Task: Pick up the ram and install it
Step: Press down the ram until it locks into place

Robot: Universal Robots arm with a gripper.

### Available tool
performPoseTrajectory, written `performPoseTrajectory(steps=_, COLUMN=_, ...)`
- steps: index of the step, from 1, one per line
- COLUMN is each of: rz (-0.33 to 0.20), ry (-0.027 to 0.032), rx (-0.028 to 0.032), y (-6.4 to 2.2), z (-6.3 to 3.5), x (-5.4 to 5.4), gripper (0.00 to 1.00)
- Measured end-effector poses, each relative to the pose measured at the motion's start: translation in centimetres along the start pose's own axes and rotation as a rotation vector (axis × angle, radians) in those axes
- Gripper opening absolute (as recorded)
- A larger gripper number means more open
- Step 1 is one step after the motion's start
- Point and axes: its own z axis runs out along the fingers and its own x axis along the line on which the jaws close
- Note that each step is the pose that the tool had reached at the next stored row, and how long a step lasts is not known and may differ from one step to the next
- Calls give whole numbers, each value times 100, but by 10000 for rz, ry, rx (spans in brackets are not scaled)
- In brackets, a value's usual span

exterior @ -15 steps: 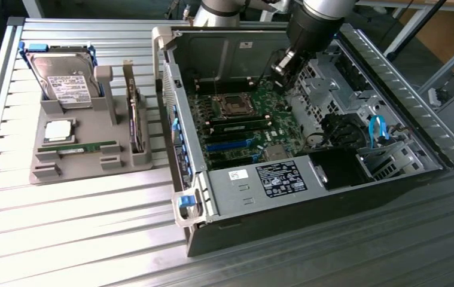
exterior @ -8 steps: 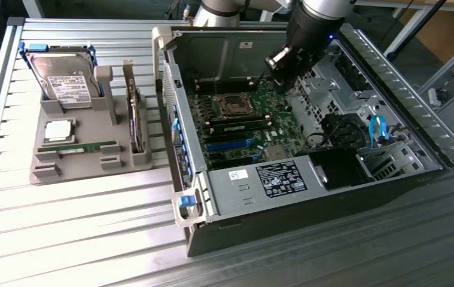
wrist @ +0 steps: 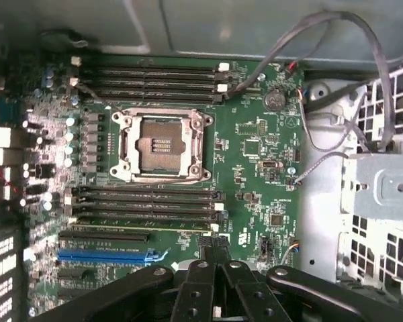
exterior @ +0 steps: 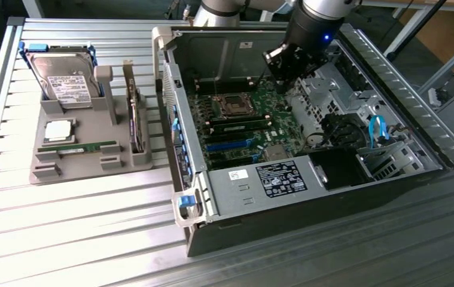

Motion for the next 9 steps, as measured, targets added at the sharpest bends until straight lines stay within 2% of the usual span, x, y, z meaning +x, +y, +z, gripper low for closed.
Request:
performPoseTrajectory(steps=6, rz=2455, ry=-79, rx=36, y=0, z=0, x=0, gripper=9)
performPoseTrajectory(steps=7, rz=2658, ry=-86, rx=39, y=0, z=0, x=0, gripper=9)
performPoseTrajectory(steps=9, rz=2316, ry=-75, rx=35, y=1, z=0, x=1, gripper=9)
